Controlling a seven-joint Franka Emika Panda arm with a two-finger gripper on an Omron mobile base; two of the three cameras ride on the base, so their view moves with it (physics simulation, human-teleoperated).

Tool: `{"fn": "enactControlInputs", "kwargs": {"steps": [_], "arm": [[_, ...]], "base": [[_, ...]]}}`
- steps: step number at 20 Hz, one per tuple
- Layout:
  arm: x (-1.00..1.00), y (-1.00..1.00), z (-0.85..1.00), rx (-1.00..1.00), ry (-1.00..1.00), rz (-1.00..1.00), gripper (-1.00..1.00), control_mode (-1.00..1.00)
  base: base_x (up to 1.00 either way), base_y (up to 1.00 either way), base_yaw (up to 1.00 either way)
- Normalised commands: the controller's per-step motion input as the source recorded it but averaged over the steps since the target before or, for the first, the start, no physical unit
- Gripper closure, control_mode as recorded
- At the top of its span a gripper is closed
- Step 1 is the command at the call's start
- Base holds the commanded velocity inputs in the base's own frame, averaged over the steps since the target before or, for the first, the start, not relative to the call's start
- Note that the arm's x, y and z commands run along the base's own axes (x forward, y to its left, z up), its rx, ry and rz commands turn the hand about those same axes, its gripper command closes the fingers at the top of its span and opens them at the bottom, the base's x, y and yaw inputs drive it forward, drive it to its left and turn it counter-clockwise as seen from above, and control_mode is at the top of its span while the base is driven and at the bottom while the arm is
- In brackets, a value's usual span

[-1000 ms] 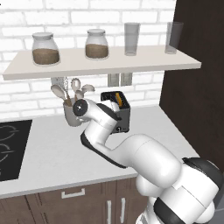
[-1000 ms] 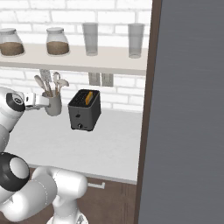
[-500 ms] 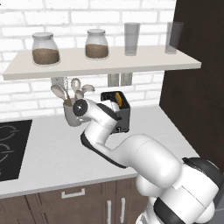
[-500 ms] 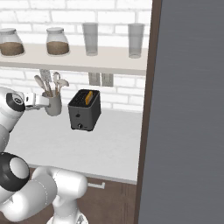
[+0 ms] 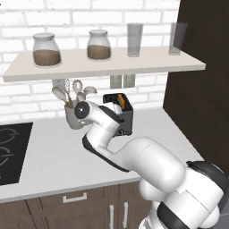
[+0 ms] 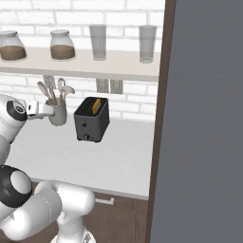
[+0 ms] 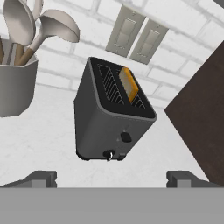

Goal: Start the toaster. Once the lever pops up, take the bread to the plate on the dining counter.

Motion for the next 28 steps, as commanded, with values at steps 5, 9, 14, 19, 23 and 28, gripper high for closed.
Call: {"fn": "enactControlInputs", "kwargs": {"steps": [5, 9, 14, 19, 23, 28], "arm": [[0.0, 0.0, 0.0, 0.0, 0.0, 0.0, -1.0, -1.0], [0.0, 0.0, 0.0, 0.0, 0.0, 0.0, -1.0, -1.0], [0.0, 0.0, 0.0, 0.0, 0.0, 0.0, -1.0, -1.0], [0.0, 0.0, 0.0, 0.0, 0.0, 0.0, -1.0, -1.0], [0.0, 0.0, 0.0, 0.0, 0.0, 0.0, -1.0, -1.0], [0.0, 0.0, 0.0, 0.0, 0.0, 0.0, -1.0, -1.0]], "base": [[0.0, 0.0, 0.0], [0.0, 0.0, 0.0], [0.0, 0.0, 0.0], [0.0, 0.0, 0.0], [0.0, 0.0, 0.0], [0.0, 0.0, 0.0]]}}
